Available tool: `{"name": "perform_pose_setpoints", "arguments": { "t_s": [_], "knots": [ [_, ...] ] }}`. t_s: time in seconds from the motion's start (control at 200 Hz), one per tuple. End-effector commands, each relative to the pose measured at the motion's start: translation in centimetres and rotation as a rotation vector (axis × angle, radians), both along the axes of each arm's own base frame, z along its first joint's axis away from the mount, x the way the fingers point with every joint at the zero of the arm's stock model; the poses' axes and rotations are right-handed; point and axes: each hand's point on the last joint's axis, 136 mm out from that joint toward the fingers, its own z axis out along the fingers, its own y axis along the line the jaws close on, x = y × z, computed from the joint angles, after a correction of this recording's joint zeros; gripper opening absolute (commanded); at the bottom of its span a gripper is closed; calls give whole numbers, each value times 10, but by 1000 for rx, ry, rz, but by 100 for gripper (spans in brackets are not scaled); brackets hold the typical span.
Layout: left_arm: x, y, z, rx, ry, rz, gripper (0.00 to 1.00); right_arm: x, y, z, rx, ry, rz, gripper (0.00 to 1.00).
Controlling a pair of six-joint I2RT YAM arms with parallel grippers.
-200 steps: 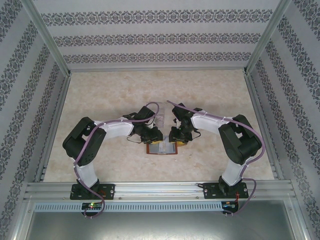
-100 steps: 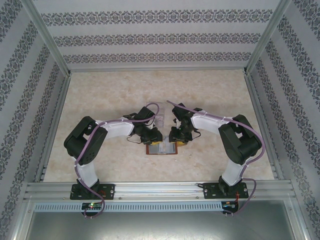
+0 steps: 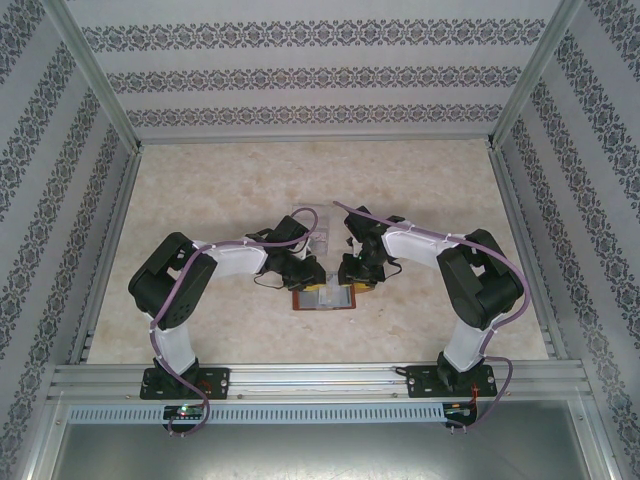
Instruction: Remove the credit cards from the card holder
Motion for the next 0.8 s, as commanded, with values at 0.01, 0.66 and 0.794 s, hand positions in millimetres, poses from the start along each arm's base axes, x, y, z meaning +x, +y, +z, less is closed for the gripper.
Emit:
{"name": "perform_pose_setpoints", "arguments": {
  "t_s": [0.01, 0.66, 0.794],
  "knots": [
    [2, 0, -1, -18, -3, -1, 16, -17, -20, -15, -98, 61, 4, 37],
    [-7, 29, 10, 121, -48, 1, 12, -16, -22, -14, -102, 63, 16, 37],
    [-9, 37, 11, 152, -56, 12, 11, -16, -23, -14, -104, 64, 18, 37]
  ]
}}
